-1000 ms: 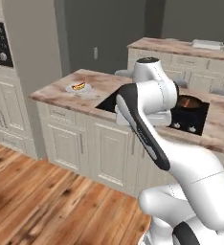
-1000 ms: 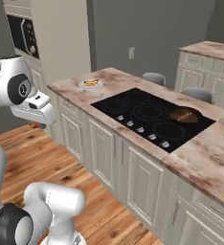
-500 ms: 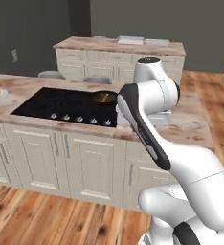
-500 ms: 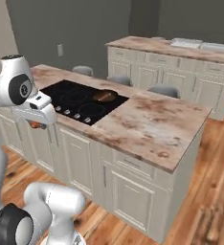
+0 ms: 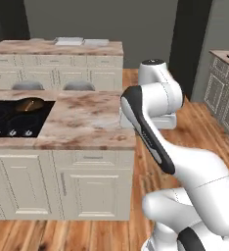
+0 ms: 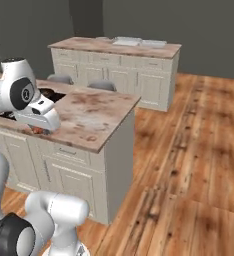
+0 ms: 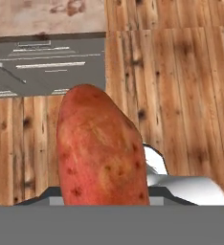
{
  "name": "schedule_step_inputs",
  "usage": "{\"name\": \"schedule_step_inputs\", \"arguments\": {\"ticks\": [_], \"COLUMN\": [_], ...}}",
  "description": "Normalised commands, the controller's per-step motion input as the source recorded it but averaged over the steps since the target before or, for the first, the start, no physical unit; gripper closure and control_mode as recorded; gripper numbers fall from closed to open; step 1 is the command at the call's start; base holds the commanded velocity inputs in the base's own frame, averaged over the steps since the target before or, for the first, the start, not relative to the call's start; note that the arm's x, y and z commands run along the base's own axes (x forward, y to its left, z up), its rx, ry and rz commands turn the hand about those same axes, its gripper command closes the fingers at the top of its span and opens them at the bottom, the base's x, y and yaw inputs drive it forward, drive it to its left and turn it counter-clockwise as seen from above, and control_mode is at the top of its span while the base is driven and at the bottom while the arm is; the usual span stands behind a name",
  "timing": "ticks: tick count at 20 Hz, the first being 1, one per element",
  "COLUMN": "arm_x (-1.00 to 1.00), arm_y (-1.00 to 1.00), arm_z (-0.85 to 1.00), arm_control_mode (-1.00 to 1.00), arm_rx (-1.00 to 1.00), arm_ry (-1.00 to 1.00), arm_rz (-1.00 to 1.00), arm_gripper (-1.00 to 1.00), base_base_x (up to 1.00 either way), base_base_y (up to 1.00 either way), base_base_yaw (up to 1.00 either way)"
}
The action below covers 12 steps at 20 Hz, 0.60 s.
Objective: Place the cold items (pear and sweet potato) from the fridge in one tupperware on the dining counter. Place the warm items (kebab skewer and hot dog) in the stove area in another tupperware.
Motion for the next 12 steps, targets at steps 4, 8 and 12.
{"name": "schedule_step_inputs", "arguments": {"ticks": [4, 8, 12], "arm_x": [0.00, 0.00, 0.00], "arm_y": [0.00, 0.00, 0.00], "arm_z": [0.00, 0.00, 0.00], "arm_control_mode": [1.00, 1.00, 1.00], "arm_rx": [0.00, 0.00, 0.00], "arm_ry": [0.00, 0.00, 0.00], "arm_rz": [0.00, 0.00, 0.00], "arm_gripper": [1.00, 1.00, 1.00], "base_base_x": [0.01, 0.34, 0.74], "base_base_y": [-1.00, -1.00, -0.97], "base_base_yaw": [-0.30, -0.25, -0.12]}}
